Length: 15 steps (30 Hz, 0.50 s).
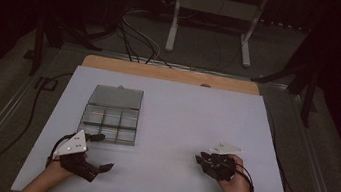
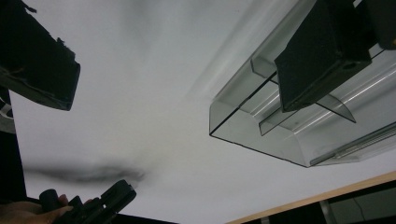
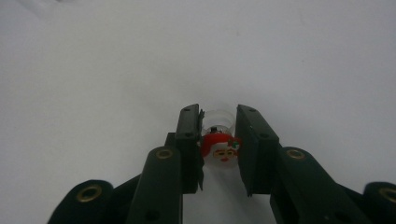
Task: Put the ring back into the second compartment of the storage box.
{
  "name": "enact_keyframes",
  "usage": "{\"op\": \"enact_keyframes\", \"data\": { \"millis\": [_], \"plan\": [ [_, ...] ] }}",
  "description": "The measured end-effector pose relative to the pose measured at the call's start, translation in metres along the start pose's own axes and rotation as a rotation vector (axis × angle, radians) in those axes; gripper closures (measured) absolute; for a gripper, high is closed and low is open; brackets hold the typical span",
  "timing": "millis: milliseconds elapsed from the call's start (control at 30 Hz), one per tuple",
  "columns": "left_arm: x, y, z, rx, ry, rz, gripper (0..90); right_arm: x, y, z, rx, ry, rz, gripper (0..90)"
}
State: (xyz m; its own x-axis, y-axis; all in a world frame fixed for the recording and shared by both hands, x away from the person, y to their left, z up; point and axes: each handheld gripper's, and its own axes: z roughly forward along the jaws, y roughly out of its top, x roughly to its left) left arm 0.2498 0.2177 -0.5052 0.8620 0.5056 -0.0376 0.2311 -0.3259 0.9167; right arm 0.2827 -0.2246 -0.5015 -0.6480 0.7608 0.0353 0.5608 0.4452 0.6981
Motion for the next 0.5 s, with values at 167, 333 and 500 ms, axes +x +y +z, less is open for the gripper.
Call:
{"op": "enact_keyframes", "data": {
  "millis": [167, 333, 500],
  "plan": [
    [0.000, 0.000, 0.000, -0.001, -0.002, 0.000, 0.8, 0.002, 0.004, 0.001, -0.002, 0.008, -0.007, 71.2],
    [0.000, 0.000, 0.000, 0.000, 0.000, 0.000, 0.8, 0.005, 0.009, 0.003, -0.006, 0.015, -0.015, 71.3],
    [0.000, 0.000, 0.000, 0.000, -0.002, -0.001, 0.8, 0.007, 0.016, 0.004, -0.012, 0.021, -0.027, 71.2]
  ]
}}
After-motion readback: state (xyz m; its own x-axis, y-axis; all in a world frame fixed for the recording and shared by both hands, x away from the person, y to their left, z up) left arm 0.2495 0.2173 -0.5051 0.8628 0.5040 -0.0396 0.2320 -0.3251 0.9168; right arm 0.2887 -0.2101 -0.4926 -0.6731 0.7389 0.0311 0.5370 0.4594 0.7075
